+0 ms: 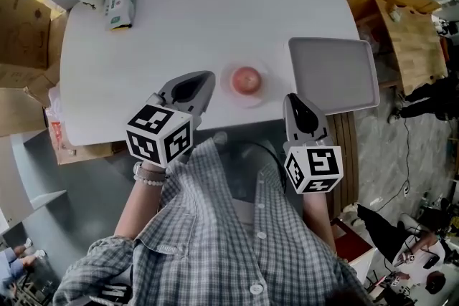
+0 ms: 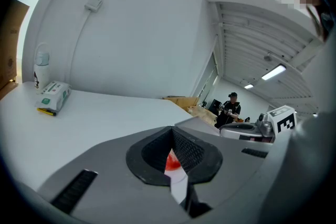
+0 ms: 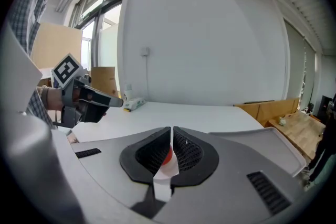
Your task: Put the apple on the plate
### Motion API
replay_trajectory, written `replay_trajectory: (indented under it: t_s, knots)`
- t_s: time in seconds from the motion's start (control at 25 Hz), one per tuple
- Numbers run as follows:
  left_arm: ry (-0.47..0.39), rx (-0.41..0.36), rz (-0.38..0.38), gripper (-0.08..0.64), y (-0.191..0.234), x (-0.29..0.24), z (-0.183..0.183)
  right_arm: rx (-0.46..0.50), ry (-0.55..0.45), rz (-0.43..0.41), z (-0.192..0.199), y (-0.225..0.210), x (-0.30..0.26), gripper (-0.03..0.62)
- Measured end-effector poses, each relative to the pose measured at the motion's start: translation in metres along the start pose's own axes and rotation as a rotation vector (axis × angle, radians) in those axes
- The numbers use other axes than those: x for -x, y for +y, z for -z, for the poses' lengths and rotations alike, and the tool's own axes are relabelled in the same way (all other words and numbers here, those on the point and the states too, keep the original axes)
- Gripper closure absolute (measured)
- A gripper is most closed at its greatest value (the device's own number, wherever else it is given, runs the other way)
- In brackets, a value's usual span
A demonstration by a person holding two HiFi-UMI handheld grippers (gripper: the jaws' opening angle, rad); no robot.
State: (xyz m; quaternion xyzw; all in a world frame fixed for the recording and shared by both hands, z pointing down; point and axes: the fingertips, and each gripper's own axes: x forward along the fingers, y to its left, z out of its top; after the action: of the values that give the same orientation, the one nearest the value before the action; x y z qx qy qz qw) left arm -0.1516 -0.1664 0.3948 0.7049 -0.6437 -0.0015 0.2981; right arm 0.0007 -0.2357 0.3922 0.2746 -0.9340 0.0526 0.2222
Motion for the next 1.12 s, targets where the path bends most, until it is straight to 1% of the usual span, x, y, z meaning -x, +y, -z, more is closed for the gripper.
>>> replay_trajectory:
  t_s: [0.16,0.28,0.6,0.84,1.0,1.12]
  knots:
    - [0.004,0.027,-0.026,0.551,0.01,0.002,0.004,0.023,0.025,-0.014,0.002,-0.001,-0.011,0.561]
    - [0.009,0.046,-0.045,0.551,0.015,0.001,0.008,0.023,0.04,-0.03,0.006,-0.004,-0.021,0.561]
    - [0.049,0.105,-0.102,0.551,0.024,-0.006,0.019,0.085,0.123,-0.113,0.019,-0.006,-0.051,0.561]
    - [0.076,0.156,-0.161,0.551,0.031,-0.017,0.033,0.091,0.176,-0.145,0.031,-0.017,-0.069,0.561]
    - [0.09,0.188,-0.177,0.55,0.03,-0.029,0.039,0.084,0.203,-0.163,0.036,-0.023,-0.078,0.561]
    - [0.121,0.194,-0.189,0.549,0.028,-0.038,0.048,0.061,0.238,-0.188,0.046,-0.025,-0.085,0.561]
